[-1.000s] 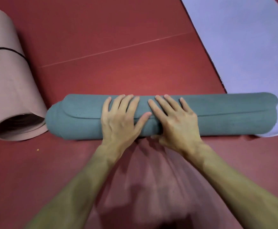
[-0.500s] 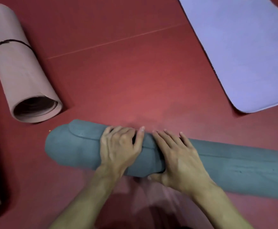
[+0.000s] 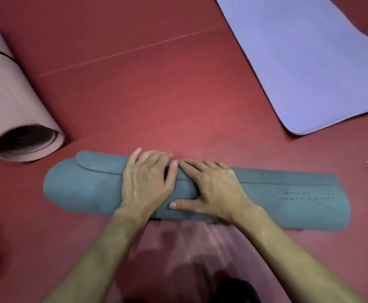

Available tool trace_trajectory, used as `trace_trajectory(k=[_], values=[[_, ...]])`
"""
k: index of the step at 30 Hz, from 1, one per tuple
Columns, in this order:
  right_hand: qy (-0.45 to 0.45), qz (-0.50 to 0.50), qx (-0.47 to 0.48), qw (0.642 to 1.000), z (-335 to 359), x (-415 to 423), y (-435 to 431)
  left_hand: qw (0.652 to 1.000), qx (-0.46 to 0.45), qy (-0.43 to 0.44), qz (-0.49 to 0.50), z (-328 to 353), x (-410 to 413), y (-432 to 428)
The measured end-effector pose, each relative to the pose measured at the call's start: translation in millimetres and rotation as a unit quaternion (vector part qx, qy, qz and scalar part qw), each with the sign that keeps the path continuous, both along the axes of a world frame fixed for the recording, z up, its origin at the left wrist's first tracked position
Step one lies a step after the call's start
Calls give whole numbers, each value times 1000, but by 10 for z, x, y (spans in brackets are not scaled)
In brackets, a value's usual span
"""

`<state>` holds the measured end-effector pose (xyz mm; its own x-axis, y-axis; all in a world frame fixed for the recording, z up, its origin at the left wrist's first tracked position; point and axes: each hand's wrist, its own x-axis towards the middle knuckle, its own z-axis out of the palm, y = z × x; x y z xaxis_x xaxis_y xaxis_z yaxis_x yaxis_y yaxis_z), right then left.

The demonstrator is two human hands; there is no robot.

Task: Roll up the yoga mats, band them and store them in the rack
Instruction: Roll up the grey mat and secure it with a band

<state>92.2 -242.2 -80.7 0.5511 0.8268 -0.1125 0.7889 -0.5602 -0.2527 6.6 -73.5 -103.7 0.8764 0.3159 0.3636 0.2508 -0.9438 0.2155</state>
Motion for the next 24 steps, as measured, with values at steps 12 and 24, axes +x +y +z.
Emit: trace_trajectory(k=[12, 24], values=[[-88, -89, 45, 991, -35, -375, -265, 999, -20, 4, -33, -11, -36, -149], [-57, -145, 81, 985, -70, 12, -455, 993, 9, 79, -84, 14, 104, -782]])
